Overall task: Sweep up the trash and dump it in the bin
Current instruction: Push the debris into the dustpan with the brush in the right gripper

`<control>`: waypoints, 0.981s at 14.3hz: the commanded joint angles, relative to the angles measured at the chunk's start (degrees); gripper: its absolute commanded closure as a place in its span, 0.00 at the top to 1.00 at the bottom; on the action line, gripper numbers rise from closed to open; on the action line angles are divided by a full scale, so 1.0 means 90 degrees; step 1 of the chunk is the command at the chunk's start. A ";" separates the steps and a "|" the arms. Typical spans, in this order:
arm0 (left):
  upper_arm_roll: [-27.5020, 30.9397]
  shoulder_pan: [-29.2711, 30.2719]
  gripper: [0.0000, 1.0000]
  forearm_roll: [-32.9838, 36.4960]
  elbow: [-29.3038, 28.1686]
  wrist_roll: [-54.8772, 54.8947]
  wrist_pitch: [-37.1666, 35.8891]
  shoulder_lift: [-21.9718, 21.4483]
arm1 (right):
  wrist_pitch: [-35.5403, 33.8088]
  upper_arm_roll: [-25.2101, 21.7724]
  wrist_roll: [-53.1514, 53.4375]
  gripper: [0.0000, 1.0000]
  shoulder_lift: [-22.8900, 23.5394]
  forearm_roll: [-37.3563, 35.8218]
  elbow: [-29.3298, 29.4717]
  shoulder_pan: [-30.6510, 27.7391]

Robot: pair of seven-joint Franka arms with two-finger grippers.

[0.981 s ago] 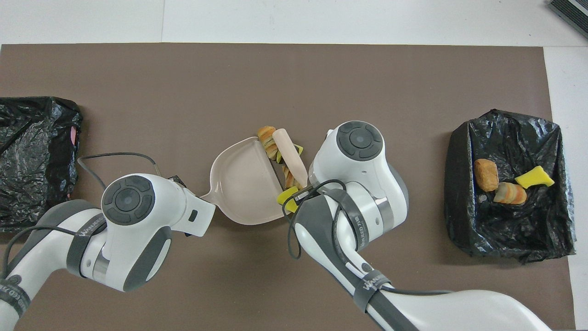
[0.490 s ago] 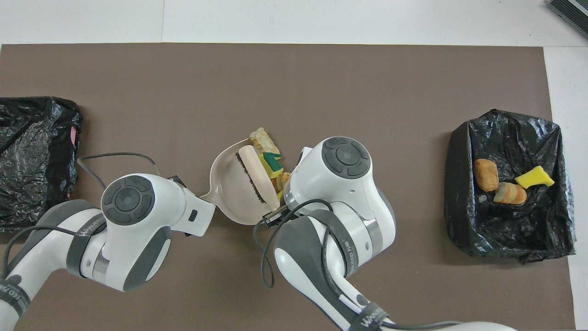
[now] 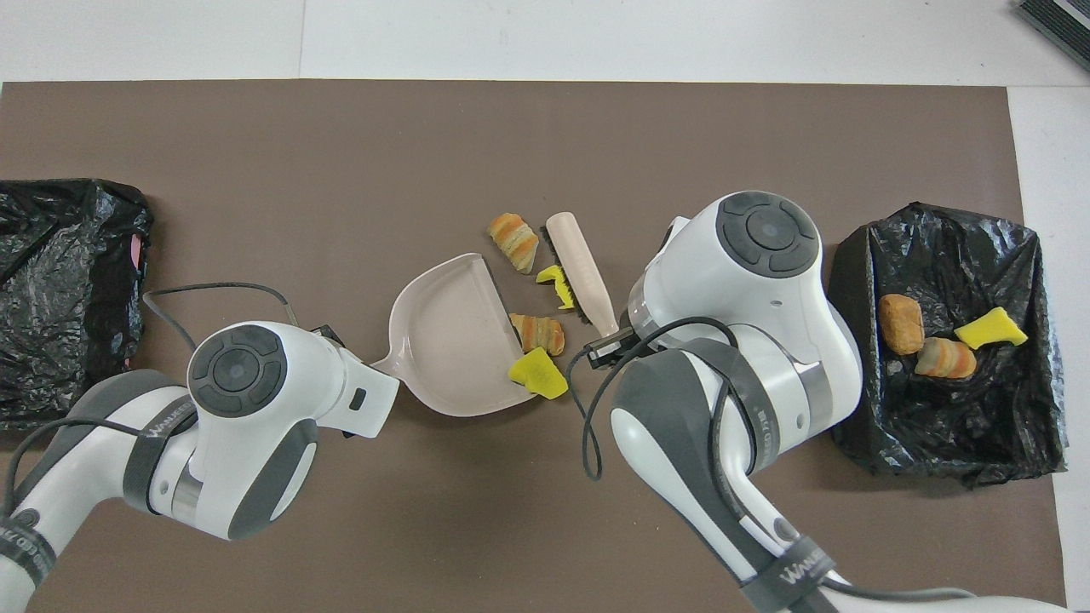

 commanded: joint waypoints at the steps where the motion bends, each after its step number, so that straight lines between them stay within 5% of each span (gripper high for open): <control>1: 0.0057 -0.0075 0.00 -0.0025 -0.0200 -0.0079 0.0183 -0.0161 | 0.0391 0.0074 0.0104 0.00 0.0410 -0.0834 0.0016 -0.0317; 9: 0.0057 -0.0075 0.00 -0.0044 -0.0200 -0.0079 0.0183 -0.0161 | 0.1165 0.0181 -0.0100 0.00 0.1154 -0.1072 -0.0013 0.0003; 14: 0.0057 -0.0075 0.00 -0.0045 -0.0200 -0.0079 0.0183 -0.0161 | 0.1174 0.0805 -0.0376 0.00 0.0920 0.0010 -0.0344 0.0150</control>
